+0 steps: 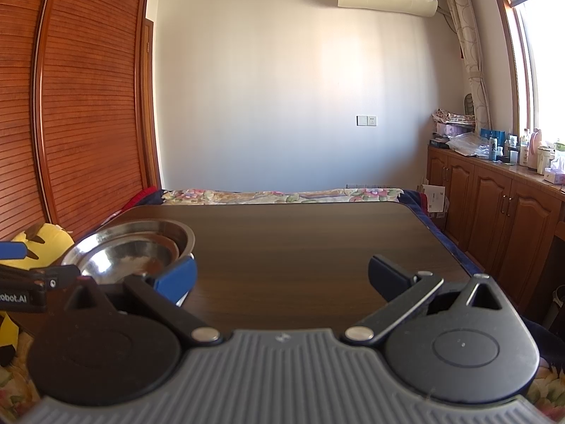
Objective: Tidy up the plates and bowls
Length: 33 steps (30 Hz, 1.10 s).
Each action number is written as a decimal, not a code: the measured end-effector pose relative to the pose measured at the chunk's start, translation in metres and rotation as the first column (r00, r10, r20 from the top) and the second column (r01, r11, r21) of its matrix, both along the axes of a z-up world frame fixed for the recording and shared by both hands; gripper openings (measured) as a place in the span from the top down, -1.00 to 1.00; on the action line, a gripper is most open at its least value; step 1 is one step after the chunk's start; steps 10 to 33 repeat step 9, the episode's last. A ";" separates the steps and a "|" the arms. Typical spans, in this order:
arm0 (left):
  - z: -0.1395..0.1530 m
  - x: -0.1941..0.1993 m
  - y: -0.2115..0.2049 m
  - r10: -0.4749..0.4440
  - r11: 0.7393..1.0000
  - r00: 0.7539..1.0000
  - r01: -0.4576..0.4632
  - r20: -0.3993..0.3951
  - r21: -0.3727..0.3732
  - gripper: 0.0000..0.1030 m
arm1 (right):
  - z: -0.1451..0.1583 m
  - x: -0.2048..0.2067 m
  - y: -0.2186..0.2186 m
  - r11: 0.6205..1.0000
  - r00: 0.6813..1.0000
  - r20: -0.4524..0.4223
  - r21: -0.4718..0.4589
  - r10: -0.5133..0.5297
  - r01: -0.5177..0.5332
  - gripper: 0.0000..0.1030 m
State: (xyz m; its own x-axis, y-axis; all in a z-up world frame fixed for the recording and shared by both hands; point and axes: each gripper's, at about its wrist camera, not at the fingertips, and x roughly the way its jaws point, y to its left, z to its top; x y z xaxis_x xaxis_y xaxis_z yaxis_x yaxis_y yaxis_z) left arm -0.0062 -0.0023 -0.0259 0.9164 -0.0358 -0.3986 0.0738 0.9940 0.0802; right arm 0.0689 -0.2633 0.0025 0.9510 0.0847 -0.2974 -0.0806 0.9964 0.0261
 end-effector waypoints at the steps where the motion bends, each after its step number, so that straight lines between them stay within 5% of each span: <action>1: 0.000 0.000 0.000 0.000 1.000 1.000 0.000 0.000 0.000 -1.00 | 0.000 0.000 0.000 1.000 1.000 0.000 0.000 0.000 0.000 -1.00; 33: -0.001 0.000 0.000 -0.002 1.000 1.000 0.002 -0.002 -0.002 -1.00 | 0.000 0.000 0.000 1.000 1.000 -0.001 0.000 0.000 0.000 -1.00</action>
